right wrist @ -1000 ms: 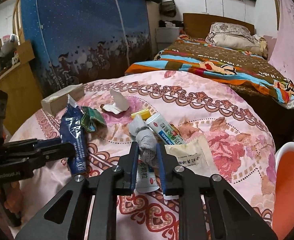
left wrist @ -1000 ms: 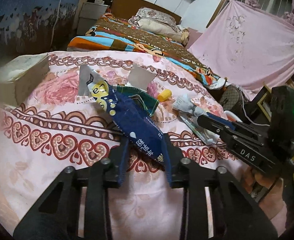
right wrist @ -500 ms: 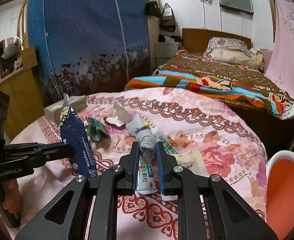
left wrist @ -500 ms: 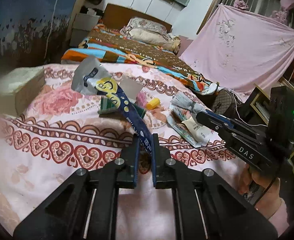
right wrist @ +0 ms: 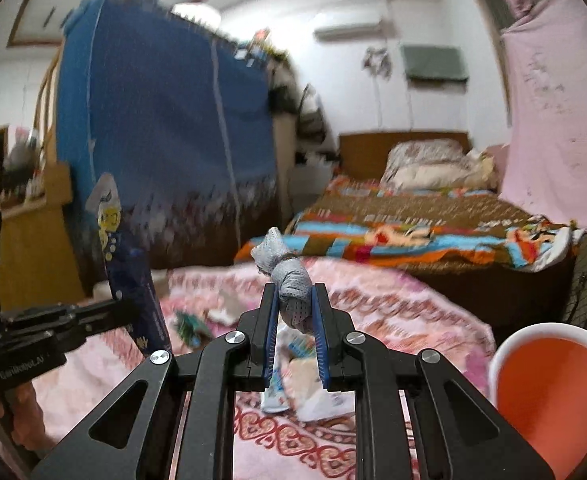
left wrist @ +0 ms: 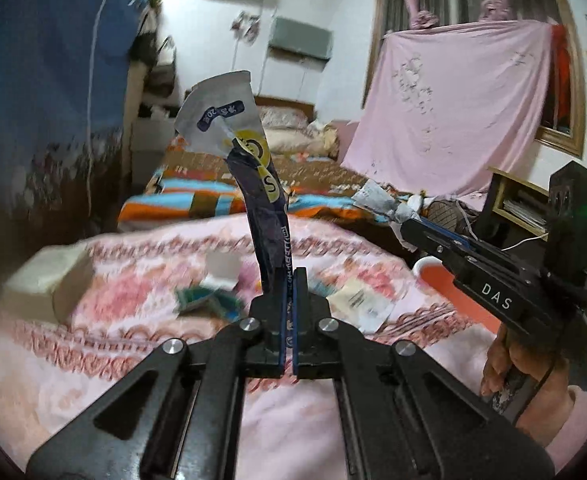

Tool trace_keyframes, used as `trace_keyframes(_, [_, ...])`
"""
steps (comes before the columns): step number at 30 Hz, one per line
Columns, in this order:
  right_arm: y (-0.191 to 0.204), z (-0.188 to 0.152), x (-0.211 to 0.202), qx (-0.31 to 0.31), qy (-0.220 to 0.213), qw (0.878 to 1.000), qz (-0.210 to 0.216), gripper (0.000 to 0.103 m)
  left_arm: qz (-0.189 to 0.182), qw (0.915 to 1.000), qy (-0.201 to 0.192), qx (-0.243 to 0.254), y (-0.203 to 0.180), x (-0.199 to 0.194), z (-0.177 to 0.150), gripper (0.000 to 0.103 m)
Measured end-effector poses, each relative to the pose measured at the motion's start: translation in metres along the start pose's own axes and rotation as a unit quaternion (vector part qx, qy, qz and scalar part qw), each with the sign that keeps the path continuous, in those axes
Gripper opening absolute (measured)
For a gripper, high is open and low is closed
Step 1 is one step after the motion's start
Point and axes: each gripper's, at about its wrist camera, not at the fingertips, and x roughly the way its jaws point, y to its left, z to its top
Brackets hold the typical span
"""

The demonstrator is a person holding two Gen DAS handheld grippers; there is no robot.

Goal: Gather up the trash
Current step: 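Carry both items over the orange basin and open both tools to drop them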

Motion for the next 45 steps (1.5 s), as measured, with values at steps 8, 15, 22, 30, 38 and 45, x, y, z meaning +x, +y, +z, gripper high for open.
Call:
trace_keyframes(8, [-0.027, 0.011, -0.038, 0.019, -0.098, 0.991, -0.085, 0.014, -0.041, 0.9955, -0.054, 0.065, -0.049, 0.001, 0.029, 0.0])
trace_keyframes(15, [-0.06, 0.021, -0.07, 0.038, -0.159, 0.974, -0.157, 0.015, -0.098, 0.9847, -0.081, 0.12, -0.098, 0.01, 0.046, 0.0])
trace_keyframes(22, [-0.113, 0.022, -0.091, 0.108, -0.172, 0.953, -0.225, 0.015, -0.155, 0.9763, -0.07, 0.134, -0.135, 0.03, 0.058, 0.0])
trace_keyframes(30, [-0.155, 0.013, -0.104, 0.172, -0.149, 0.934, -0.274, 0.015, -0.205, 0.9713, -0.01, 0.12, -0.162, 0.067, 0.062, 0.0])
trace_keyframes(38, [-0.165, -0.001, -0.107, 0.208, -0.114, 0.923, -0.303, 0.016, -0.231, 0.9645, 0.064, 0.111, -0.19, 0.1, 0.053, 0.0])
trace_keyframes(45, [-0.174, -0.008, -0.109, 0.237, -0.093, 0.916, -0.311, 0.018, -0.241, 0.9602, 0.105, 0.096, -0.201, 0.119, 0.054, 0.0])
